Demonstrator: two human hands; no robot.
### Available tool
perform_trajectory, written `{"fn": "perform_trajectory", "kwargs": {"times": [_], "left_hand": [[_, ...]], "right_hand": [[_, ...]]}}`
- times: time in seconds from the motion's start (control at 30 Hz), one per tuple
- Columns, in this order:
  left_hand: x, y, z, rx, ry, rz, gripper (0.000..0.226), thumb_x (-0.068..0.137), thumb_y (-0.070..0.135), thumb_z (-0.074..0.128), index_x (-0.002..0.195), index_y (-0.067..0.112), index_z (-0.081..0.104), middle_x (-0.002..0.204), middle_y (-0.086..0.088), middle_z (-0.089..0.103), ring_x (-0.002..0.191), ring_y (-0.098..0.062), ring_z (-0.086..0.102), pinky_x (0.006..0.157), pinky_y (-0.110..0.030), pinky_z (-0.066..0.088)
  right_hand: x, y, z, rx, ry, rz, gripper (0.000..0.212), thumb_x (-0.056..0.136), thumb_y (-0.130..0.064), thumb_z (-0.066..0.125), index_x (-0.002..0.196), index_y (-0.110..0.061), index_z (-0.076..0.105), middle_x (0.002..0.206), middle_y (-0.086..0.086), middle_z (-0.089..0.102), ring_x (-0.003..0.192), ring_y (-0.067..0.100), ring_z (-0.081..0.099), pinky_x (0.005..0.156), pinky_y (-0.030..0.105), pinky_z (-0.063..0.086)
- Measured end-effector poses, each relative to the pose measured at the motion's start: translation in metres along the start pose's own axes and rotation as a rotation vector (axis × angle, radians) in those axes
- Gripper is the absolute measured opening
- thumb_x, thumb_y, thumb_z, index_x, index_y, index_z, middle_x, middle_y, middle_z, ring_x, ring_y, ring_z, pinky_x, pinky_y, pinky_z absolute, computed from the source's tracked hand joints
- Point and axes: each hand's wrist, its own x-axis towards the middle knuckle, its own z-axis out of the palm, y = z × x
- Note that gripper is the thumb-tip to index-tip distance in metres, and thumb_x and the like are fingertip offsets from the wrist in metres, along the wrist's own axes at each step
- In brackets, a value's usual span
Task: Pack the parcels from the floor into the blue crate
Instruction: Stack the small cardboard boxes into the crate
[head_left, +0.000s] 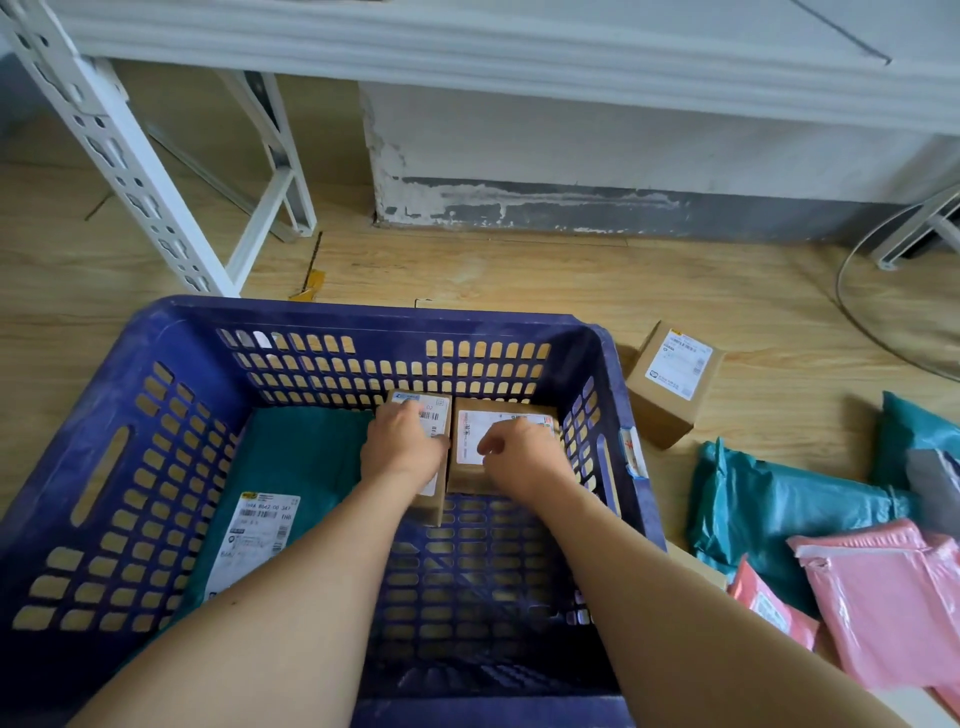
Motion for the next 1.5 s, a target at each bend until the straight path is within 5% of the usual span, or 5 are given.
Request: {"fn": "perform_trajectory", "kwargs": {"times": [0.3,0.73,1.03,1.4,1.5], "left_hand": [[-0.029,0.046,-0.018,-0.106,0.056,0.158,0.029,0.092,0.009,0.054,0.118,0.023,0.059,0.135,-0.004,0.048,0.113,-0.023,0.053,0.073,-0.027,0.041],[-0.102,0.116,-0.040,-0.046,-0.014,0.510,0.029,0.090,0.018,0.056,0.118,0.020,0.059,0.127,-0.002,0.050,0.104,-0.020,0.053,0.079,-0.026,0.038],[-0.134,0.165,-0.016,0.095,-0.175,0.716,0.036,0.090,0.023,0.058,0.125,0.020,0.055,0.129,-0.002,0.049,0.108,-0.019,0.053,0.087,-0.031,0.044],[-0.127,0.174,0.072,0.852,-0.367,0.907,0.049,0.089,0.028,0.054,0.136,0.020,0.044,0.136,-0.009,0.043,0.126,-0.030,0.038,0.107,-0.044,0.027],[-0.122,0.176,0.094,0.959,-0.409,0.920,0.052,0.087,0.029,0.056,0.136,0.019,0.042,0.136,-0.011,0.043,0.126,-0.030,0.039,0.106,-0.045,0.029]], "right_hand": [[-0.038,-0.016,-0.051,0.194,0.339,-0.131,0.028,0.087,-0.006,0.049,0.100,-0.014,0.072,0.101,0.001,0.071,0.086,0.014,0.059,0.070,0.022,0.042],[-0.107,0.035,-0.114,0.224,0.534,-0.035,0.029,0.080,-0.003,0.051,0.086,-0.019,0.074,0.078,0.000,0.068,0.075,0.017,0.058,0.066,0.024,0.043],[-0.136,0.081,-0.149,0.057,0.602,-0.016,0.026,0.080,-0.006,0.055,0.090,-0.019,0.075,0.097,0.002,0.073,0.093,0.022,0.065,0.080,0.030,0.051],[-0.117,0.189,-0.082,-0.175,0.241,0.233,0.042,0.080,-0.019,0.061,0.122,-0.015,0.056,0.123,0.007,0.059,0.115,0.027,0.053,0.090,0.033,0.044],[-0.100,0.207,-0.045,-0.224,0.086,0.210,0.080,0.072,-0.033,0.072,0.140,-0.012,0.035,0.142,0.006,0.041,0.132,0.027,0.036,0.104,0.037,0.037]]}}
